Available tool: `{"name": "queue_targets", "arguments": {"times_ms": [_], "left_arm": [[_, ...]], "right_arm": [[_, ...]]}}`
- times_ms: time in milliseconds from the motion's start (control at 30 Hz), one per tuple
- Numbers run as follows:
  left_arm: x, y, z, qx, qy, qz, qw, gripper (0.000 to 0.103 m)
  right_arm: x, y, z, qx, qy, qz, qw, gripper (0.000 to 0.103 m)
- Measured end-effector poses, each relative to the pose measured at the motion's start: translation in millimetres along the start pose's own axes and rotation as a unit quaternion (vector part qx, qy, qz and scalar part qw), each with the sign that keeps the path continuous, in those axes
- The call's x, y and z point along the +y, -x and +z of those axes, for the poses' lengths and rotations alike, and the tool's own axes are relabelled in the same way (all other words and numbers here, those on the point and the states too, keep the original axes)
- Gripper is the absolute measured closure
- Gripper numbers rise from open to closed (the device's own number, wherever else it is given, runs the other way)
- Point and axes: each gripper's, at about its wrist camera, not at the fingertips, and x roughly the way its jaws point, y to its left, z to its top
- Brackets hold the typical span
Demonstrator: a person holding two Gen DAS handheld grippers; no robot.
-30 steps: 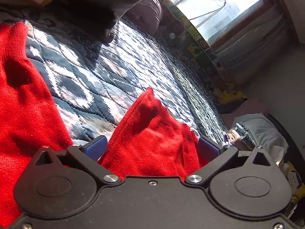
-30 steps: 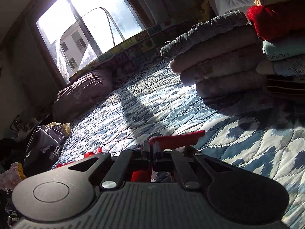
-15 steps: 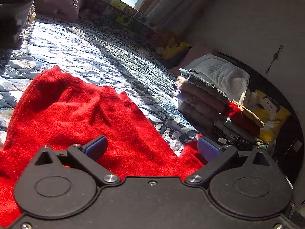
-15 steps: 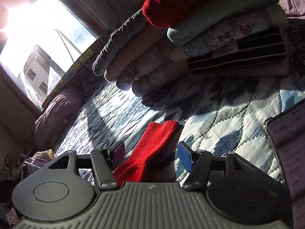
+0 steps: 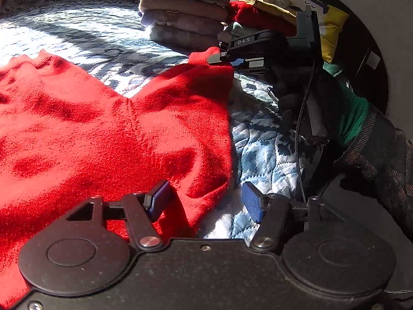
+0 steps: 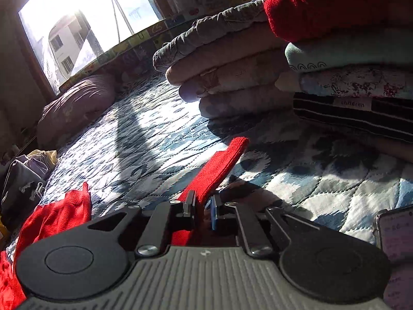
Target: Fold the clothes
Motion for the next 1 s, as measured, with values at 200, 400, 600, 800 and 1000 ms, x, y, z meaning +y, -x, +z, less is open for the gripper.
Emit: {"name": "queue_targets", "arguments": {"times_ms": [200, 400, 600, 800, 1000], "left_arm": [[12.9, 24.4, 7.8, -0.067, 0.044, -0.014, 0.9967, 0.042], [3.8, 17.4, 14.3, -0.081, 0.038, -0.026, 0.9956, 0.051], [5.6, 14.6, 13.1, -0.062, 0.033, -0.026, 0.9972, 0.051], [-1.5, -0.8, 1.0, -0.01, 0.014, -0.017, 0.9997, 0.051], [5.1, 20.2, 1.9, -0.055, 0.038, -0.021, 0.9975, 0.051]], "right_arm": [[-13.0, -4.6, -4.9, -0.004, -0.026, -0.017, 0.999, 0.057], [-5.9, 26.9, -19.5, 0.0, -0.067, -0.009, 0.998, 0.051], [19.9, 42.2, -63.5, 0.055, -0.05, 0.024, 0.997, 0.044], [-0.5, 47.5, -74.3, 0.09, -0.155, 0.063, 0.982, 0.099], [-15.1, 56.8, -62.3, 0.035, -0.182, 0.059, 0.981, 0.054]]}}
